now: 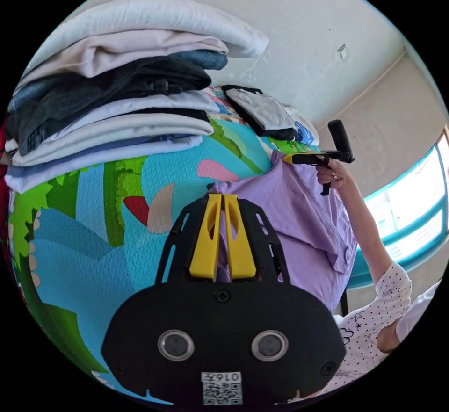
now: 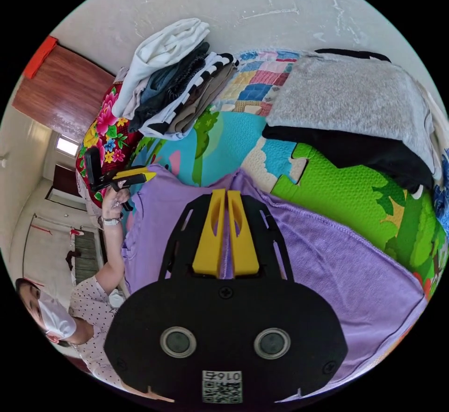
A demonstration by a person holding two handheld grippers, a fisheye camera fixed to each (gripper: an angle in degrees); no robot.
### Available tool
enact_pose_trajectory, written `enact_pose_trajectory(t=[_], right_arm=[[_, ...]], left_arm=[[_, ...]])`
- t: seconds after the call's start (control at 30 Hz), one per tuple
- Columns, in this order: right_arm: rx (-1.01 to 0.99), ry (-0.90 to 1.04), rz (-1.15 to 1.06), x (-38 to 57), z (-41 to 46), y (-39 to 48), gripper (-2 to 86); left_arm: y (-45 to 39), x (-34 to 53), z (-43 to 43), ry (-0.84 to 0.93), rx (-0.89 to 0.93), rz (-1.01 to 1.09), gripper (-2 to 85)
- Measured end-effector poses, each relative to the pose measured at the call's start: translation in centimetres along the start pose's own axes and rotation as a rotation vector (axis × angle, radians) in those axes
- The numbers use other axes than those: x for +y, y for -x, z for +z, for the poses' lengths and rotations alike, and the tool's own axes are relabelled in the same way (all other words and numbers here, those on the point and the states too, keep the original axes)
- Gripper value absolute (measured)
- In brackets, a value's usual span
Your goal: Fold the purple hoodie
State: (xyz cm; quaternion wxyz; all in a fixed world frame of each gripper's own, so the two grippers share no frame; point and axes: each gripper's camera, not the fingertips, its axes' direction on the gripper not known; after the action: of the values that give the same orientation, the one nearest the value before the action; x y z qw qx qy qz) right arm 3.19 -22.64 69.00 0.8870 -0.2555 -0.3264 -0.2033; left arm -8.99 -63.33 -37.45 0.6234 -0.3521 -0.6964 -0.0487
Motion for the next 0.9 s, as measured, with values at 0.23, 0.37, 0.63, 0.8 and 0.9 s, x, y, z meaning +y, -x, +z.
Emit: enact_pose_trajectory(t=[0.23,0.37,0.63,0.8,0.9], right_arm=[[-0.104,-0.058,0.042,3.8,1.1,-0.3,0.3],[0.033,-0.018,-0.034,6.3,-0.3,2.4,1.1],[0.256,0.037,-0.378,19.1,-2.3,13.7,2.0],[0.281,0.022,-0.52,30.6,-2.2,20.2,0.2],[0.332,0.013,-0.499,36.2,-1.7,22.2,-0.2]], left_arm=[[3.7,0.8,-0.5,-0.072,0.174,-0.112,-1.0],[3.1,0.9,-1.1,-0.103,0.163,-0.075,-0.9],[4.3,2.2,-3.4,-0.179,0.137,-0.155,0.0],[0.0,2.5,-6.0,-0.27,0.213,0.012,-0.7],[-3.7,1.3,-4.4,-0.158,0.203,0.158,-0.8]])
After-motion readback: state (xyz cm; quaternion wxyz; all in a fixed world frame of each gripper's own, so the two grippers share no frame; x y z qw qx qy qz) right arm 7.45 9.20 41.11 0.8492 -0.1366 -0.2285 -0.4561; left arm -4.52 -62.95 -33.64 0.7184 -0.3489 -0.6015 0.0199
